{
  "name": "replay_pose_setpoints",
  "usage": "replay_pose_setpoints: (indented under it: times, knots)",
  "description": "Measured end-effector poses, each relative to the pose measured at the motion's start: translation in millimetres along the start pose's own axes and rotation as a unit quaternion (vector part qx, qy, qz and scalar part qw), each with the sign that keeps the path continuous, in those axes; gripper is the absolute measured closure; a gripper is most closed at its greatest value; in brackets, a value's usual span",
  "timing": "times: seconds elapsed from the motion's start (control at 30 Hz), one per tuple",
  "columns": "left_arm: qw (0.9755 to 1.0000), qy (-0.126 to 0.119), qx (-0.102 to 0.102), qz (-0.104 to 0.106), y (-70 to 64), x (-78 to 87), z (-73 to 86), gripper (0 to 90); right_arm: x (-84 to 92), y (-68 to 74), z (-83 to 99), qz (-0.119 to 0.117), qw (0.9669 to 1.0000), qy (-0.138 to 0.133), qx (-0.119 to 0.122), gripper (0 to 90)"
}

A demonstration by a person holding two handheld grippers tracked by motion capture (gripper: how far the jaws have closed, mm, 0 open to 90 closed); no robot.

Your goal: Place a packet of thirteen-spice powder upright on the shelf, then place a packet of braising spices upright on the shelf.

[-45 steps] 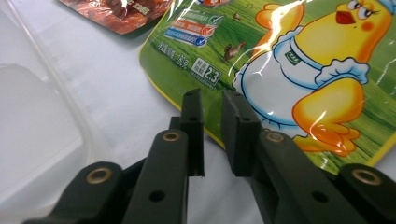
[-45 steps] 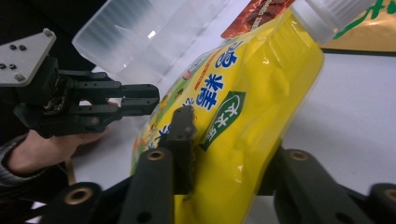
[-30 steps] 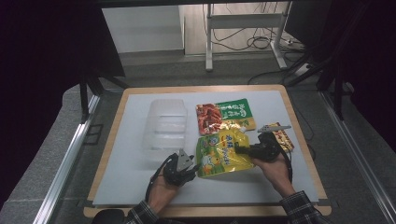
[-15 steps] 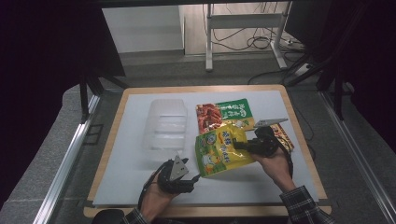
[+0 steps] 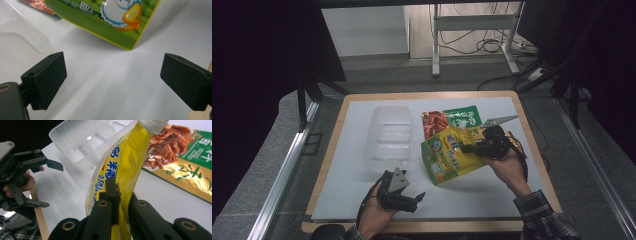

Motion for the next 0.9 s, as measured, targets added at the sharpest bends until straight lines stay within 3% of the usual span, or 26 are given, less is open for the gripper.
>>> replay_pose_setpoints:
  times: [0.47,0.73,0.9]
  knots:
    - [0.9997,0.010,-0.020,-0.002,-1.7,0.2,6.3,3.4,9.6,13.4,-21.1,0.009,0.9991,-0.002,0.042,88.8]
    - [0.9996,0.005,-0.028,-0.008,-1.4,0.0,8.8,2.7,13.9,20.9,-35.1,0.046,0.9959,0.009,0.078,89.1]
    - [0.9994,0.004,-0.033,-0.012,-1.8,0.8,9.7,2.5,14.8,22.3,-42.4,0.053,0.9949,0.004,0.086,89.2]
Point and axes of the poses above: each handheld gripper's, and its own axes: x roughly backward along the jaws, z roughly out of its underside, y roughly to its left, the point moved 3 cm from there along -x, roughly forward along the jaws, and after that the axes turned 11 degrees about -x, right-handed, at the moved point
